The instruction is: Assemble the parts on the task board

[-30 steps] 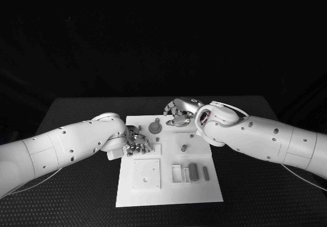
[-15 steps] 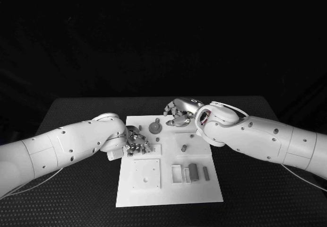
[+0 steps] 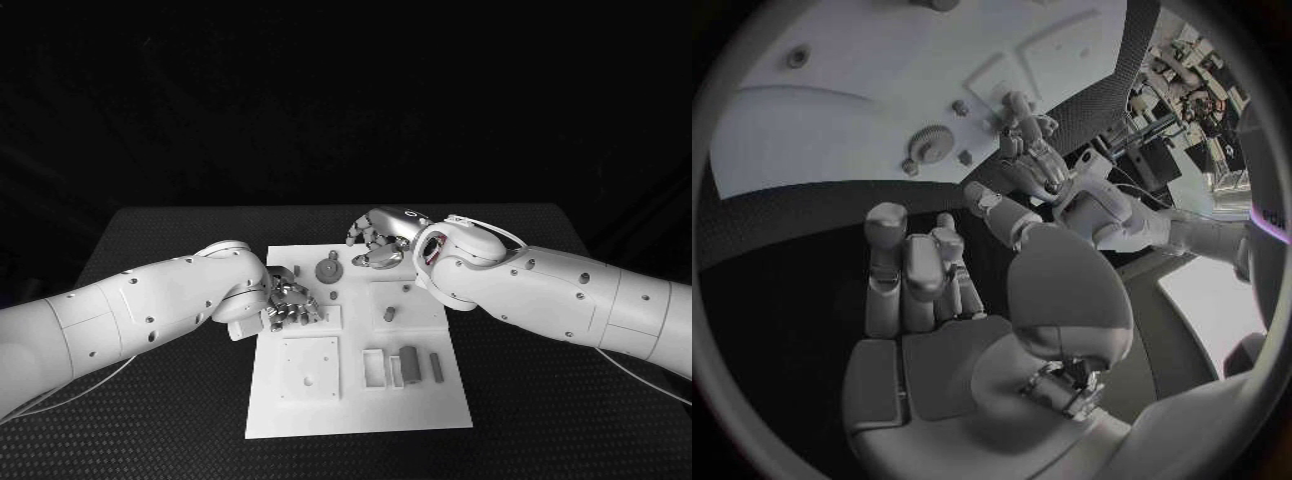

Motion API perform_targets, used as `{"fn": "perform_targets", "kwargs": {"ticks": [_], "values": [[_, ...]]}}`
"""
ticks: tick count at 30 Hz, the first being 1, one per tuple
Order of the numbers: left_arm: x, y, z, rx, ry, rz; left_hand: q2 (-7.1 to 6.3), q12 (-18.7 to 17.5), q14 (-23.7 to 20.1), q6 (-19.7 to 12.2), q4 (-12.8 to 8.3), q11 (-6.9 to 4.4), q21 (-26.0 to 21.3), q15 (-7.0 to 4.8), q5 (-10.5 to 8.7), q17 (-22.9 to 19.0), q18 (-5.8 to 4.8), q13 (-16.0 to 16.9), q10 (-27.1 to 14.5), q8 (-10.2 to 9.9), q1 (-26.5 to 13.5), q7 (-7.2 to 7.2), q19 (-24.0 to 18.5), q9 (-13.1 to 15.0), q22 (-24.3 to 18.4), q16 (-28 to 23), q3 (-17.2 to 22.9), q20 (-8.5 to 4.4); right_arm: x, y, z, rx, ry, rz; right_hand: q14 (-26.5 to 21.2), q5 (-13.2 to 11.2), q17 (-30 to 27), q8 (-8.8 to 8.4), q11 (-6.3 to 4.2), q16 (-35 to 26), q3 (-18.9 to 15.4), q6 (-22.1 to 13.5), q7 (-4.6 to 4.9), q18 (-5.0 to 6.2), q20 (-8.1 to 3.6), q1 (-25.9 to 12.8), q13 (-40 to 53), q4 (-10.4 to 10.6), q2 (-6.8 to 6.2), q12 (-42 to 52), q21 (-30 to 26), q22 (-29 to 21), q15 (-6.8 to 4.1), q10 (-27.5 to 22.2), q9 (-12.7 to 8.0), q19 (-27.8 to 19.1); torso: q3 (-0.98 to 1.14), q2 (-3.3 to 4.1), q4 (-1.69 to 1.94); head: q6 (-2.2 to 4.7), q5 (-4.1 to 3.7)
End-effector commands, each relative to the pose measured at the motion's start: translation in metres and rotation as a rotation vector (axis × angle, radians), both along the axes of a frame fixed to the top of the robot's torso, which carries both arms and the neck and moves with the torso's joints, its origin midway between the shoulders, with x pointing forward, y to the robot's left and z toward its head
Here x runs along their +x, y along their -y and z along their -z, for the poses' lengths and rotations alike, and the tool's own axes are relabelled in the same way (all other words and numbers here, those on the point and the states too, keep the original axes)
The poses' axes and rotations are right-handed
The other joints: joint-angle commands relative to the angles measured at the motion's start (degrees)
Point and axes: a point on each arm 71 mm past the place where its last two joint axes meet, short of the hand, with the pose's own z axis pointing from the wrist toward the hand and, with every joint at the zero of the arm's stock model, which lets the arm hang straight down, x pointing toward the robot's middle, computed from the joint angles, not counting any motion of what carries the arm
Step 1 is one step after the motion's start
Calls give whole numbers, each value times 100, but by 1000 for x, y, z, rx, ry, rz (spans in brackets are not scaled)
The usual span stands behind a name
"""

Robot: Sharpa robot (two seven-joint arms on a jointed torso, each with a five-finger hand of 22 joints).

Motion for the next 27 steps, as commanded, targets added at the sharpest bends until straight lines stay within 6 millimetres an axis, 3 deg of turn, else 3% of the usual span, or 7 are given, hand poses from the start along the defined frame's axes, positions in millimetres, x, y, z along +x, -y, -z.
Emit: {"fn": "perform_targets", "kwargs": {"ticks": [1, 5, 27], "values": [[3, -4, 1, -11, 27, -36, 335, 14, -41, -59, -1, 0, 39, -9, 15, -5, 104, 8, -17, -3, 405, 94, -12, -8, 120, 28, -47, -25, 0, -1, 0, -10, 0, -10, -4, 18, 6, -32, 34, -29, -10, 1, 29, 480, -47, -10, -8, -22, 59, 12, -28, 95, 26, -21, -5, -1, -3, 3, -1, -5, -4], [3, -4, 1, -15, 25, -37, 300, 11, -42, -113, 15, 14, 38, -2, 15, -8, 102, 7, -19, -62, 354, 111, -15, -34, 115, 26, -126, -22, 0, -1, 0, -10, -1, -10, -5, 18, 4, -32, 34, -30, -11, 0, 29, 480, -47, -11, -8, -22, 60, 13, -28, 95, 26, -21, -6, -1, -3, 4, 3, -9, -9], [6, -6, -2, -9, 39, -41, 385, 11, -52, -190, -13, 52, 33, 22, 16, -15, 123, 10, -28, -273, 575, 157, -35, -199, 114, 29, -135, -10, 0, -1, 1, -11, -1, -10, -6, 17, 1, -35, 35, -32, -16, -3, 30, 480, -45, -25, -10, -15, 58, 14, -30, 95, 27, -22, -7, 0, -3, 0, 1, -33, -4]]}}
